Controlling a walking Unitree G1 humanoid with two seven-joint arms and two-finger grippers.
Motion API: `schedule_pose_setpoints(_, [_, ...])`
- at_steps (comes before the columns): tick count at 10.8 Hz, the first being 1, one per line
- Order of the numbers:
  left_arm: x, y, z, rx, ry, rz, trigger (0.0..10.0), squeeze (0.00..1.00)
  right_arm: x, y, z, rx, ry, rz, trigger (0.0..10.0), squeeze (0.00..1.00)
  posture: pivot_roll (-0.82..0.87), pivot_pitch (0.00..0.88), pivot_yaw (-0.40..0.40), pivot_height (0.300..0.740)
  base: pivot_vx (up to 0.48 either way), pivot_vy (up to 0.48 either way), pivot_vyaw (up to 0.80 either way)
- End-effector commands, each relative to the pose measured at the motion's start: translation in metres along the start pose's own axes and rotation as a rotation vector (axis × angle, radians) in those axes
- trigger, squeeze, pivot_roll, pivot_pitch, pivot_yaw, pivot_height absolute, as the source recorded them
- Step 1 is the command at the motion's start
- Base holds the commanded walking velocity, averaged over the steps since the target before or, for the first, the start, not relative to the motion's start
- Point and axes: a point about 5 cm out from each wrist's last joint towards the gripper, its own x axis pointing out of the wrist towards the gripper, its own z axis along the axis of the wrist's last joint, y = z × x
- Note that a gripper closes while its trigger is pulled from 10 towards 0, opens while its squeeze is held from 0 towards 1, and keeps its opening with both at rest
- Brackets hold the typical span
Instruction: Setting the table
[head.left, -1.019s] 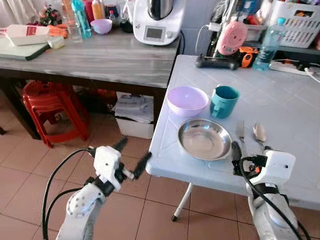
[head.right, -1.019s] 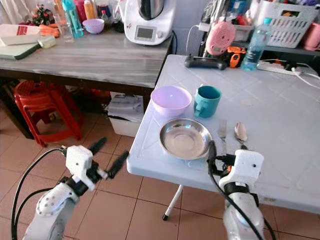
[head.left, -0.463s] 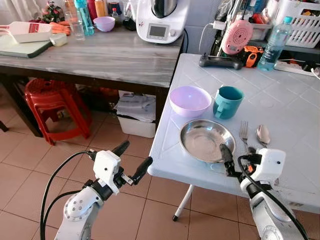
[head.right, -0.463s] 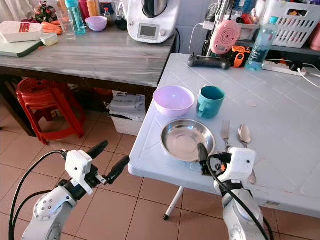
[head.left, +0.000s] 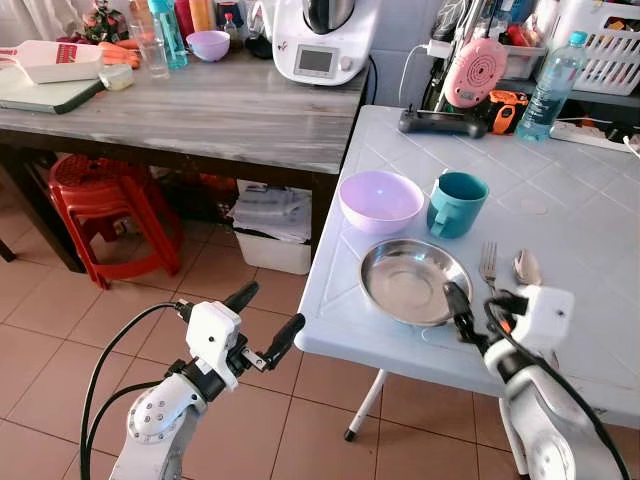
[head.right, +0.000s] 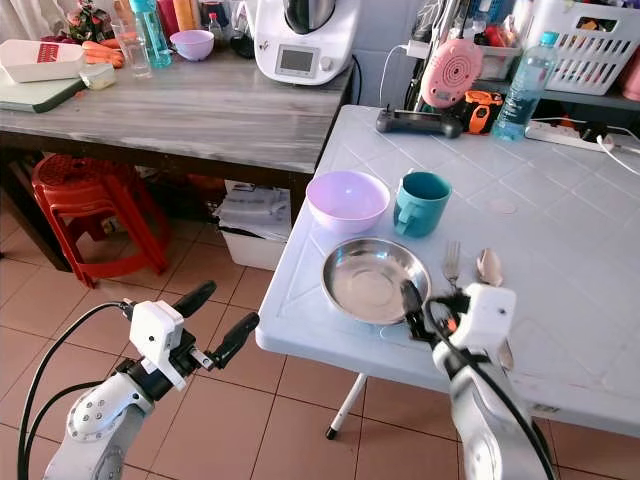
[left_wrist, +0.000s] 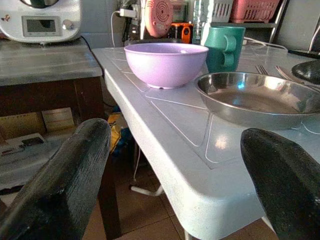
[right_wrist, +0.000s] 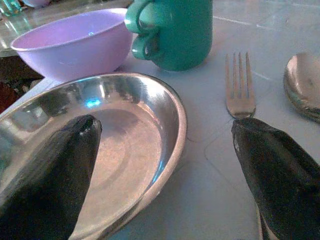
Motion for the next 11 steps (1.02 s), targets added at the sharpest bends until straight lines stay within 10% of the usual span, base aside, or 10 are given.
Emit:
schedule_pose_setpoints(1, [0.000, 0.000, -0.001, 0.011, 0.005, -0.006, 10.0, 0.00, 0.001, -0.003, 0.000, 0.025, 0.005, -0.015, 10.0, 0.00, 0.05, 0.058, -0.016, 0.740, 0.000, 0.000, 0.00])
schedule_pose_setpoints(6, [-0.001, -0.002, 0.001, 0.018, 0.003, -0.010, 10.0, 0.00, 0.012, 0.000, -0.009, 0.081, 0.068, 0.011, 10.0, 0.00, 0.07, 0.069, -0.013, 0.740, 0.000, 0.000, 0.00])
schedule_pose_setpoints(7, [0.000, -0.003, 0.003, 0.017, -0.010, -0.023, 10.0, 0.00, 0.017, 0.000, -0.012, 0.081, 0.099, 0.025, 4.2, 0.00, 0.07, 0.069, -0.013, 0.740, 0.000, 0.000, 0.00])
schedule_pose_setpoints(8, [0.000, -0.004, 0.003, 0.019, -0.008, -0.024, 10.0, 0.00, 0.017, 0.002, -0.013, 0.084, 0.111, 0.031, 9.3, 0.00, 0.07, 0.073, -0.015, 0.740, 0.000, 0.000, 0.00])
schedule_pose_setpoints(10, [0.001, -0.004, 0.002, 0.022, -0.006, -0.024, 10.0, 0.00, 0.019, 0.005, -0.018, 0.095, 0.147, 0.045, 0.0, 0.00, 0.07, 0.078, -0.015, 0.740, 0.000, 0.000, 0.00])
schedule_pose_setpoints(11, [0.001, -0.004, 0.002, 0.021, -0.007, -0.025, 10.0, 0.00, 0.019, 0.006, -0.019, 0.093, 0.154, 0.045, 0.0, 0.00, 0.07, 0.078, -0.015, 0.740, 0.000, 0.000, 0.00])
